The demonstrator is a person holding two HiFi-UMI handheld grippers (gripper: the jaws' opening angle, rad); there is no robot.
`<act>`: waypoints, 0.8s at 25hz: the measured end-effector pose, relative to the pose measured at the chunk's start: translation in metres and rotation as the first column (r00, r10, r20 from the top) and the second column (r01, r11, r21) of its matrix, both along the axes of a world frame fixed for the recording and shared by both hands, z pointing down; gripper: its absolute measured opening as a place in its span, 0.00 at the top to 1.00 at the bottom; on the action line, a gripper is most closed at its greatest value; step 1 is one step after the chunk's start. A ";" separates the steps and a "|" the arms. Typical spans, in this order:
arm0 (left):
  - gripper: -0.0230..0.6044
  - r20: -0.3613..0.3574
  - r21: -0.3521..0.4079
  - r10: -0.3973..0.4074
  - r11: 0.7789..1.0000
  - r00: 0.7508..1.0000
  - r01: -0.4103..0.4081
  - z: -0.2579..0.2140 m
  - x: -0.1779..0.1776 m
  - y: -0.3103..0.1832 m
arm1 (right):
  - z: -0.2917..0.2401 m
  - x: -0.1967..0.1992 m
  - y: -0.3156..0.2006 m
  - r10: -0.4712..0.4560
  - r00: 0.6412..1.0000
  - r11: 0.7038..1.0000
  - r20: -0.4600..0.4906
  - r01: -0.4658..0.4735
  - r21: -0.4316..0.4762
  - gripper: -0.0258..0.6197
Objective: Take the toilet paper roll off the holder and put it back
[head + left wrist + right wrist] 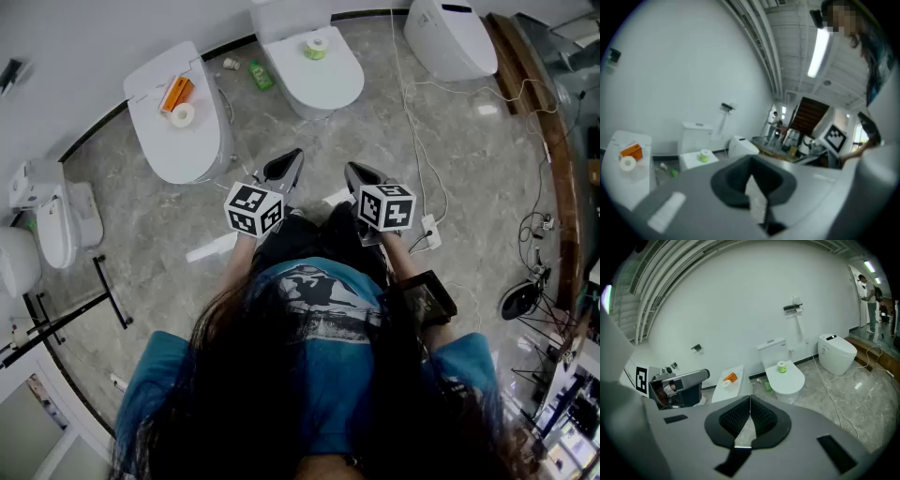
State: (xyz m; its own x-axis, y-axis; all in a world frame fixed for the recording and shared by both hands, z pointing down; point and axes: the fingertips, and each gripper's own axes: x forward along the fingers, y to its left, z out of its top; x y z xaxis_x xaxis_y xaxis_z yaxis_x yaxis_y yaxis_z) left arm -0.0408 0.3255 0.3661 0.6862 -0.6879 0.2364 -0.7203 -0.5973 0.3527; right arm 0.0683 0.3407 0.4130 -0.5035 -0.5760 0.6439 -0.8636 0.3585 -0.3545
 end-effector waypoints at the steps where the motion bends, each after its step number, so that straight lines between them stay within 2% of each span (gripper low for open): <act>1: 0.96 0.001 -0.002 0.000 1.000 1.000 0.000 0.002 -0.002 -0.006 | 0.003 -0.002 -0.006 -0.003 1.000 1.000 -0.001 0.003 -0.003 0.94; 9: 0.96 -0.002 -0.019 -0.039 0.999 0.999 0.039 0.016 -0.008 -0.063 | 0.025 -0.011 -0.065 -0.064 0.998 0.997 -0.001 0.064 -0.035 0.94; 14: 0.96 0.006 -0.020 -0.084 0.996 0.996 0.084 0.018 0.007 -0.126 | 0.026 -0.001 -0.138 -0.133 0.991 0.991 -0.004 0.133 -0.026 0.94; 20: 0.96 0.015 -0.007 -0.156 0.988 0.988 0.156 0.011 0.038 -0.219 | 0.019 0.035 -0.231 -0.187 0.982 0.982 0.002 0.187 -0.010 0.94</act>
State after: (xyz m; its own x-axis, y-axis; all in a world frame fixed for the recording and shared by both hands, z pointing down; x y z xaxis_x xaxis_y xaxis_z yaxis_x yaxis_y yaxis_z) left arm -0.0029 0.1069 0.3776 0.5667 -0.7844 0.2521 -0.8098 -0.4739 0.3459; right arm 0.1036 0.1102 0.4323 -0.6025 -0.4652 0.6485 -0.7811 0.5105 -0.3596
